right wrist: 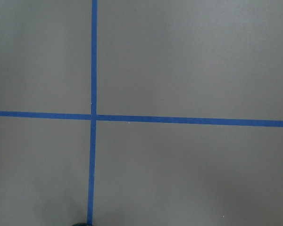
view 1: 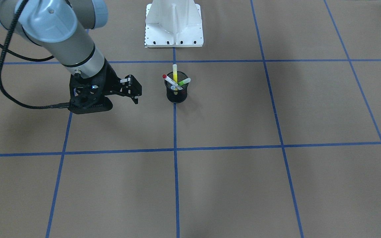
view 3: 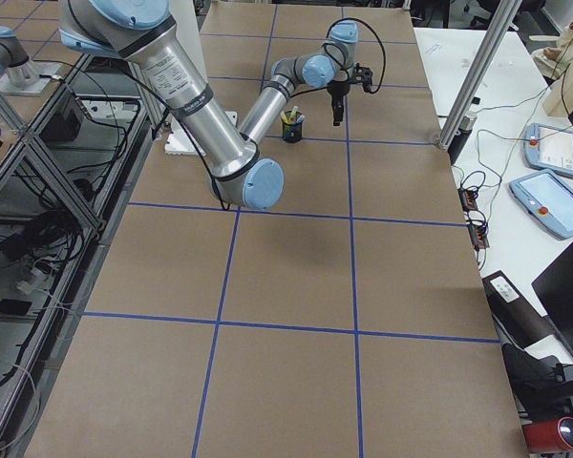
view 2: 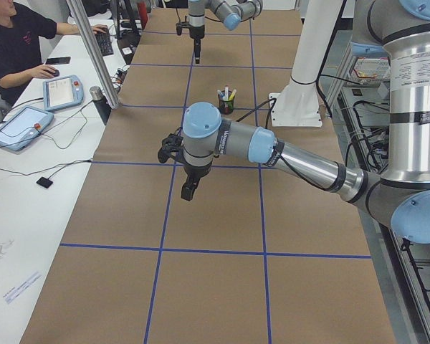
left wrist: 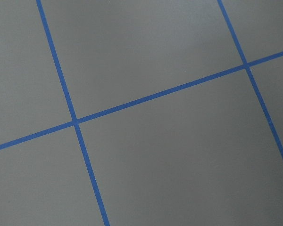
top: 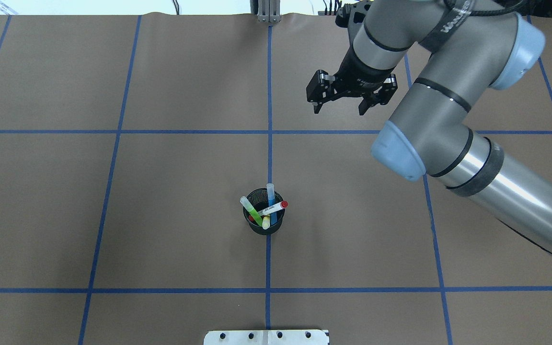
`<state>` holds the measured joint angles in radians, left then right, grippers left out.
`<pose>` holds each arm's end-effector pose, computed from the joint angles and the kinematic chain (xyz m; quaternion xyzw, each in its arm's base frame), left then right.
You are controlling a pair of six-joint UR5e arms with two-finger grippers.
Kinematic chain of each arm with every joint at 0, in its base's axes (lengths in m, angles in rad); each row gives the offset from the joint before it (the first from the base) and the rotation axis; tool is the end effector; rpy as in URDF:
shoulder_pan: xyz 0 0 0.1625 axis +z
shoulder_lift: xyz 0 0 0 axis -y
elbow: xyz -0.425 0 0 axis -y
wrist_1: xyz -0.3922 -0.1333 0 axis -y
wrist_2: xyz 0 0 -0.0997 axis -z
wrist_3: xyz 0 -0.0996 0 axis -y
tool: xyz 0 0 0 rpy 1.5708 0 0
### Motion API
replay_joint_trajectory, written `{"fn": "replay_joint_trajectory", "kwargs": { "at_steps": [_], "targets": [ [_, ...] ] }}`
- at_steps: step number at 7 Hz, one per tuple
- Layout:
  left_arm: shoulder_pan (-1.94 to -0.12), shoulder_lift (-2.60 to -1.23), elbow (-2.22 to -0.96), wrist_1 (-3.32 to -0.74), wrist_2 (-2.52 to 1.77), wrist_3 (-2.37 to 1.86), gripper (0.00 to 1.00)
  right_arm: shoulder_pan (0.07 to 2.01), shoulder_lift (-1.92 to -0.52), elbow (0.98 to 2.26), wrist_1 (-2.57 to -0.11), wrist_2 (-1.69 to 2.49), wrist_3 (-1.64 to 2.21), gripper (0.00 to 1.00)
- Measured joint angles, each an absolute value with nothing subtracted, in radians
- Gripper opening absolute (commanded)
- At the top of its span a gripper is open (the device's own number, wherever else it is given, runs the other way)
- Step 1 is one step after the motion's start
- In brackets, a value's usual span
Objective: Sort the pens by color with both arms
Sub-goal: 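Move the right gripper over the black mesh pen cup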
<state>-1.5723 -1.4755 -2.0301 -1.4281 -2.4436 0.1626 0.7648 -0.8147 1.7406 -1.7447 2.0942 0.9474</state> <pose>-0.0577 -0.4373 0.4865 0.1342 0.4105 0.1190 0.8941 -0.4177 -0.5166 0.1532 0.0419 -0.4266 -0.0313 0.9029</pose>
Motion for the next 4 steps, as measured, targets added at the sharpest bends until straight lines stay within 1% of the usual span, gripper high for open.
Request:
{"fn": "replay_joint_trajectory", "kwargs": {
  "at_steps": [1, 2, 4],
  "targets": [
    [-1.572, -1.475, -2.028, -1.428, -2.444, 0.163, 0.99, 0.733, -0.756, 1.709, -1.777, 2.066, 0.935, 0.95],
    [-1.572, -1.475, -2.023, -1.428, -2.444, 0.163, 0.99, 0.709, -0.677, 1.65, -1.818, 2.055, 0.914, 0.97],
    [-1.572, -1.475, -2.016, -1.428, -2.444, 0.163, 0.99, 0.683, -0.572, 1.527, -1.848, 2.065, 0.866, 0.97]
  ]
}}
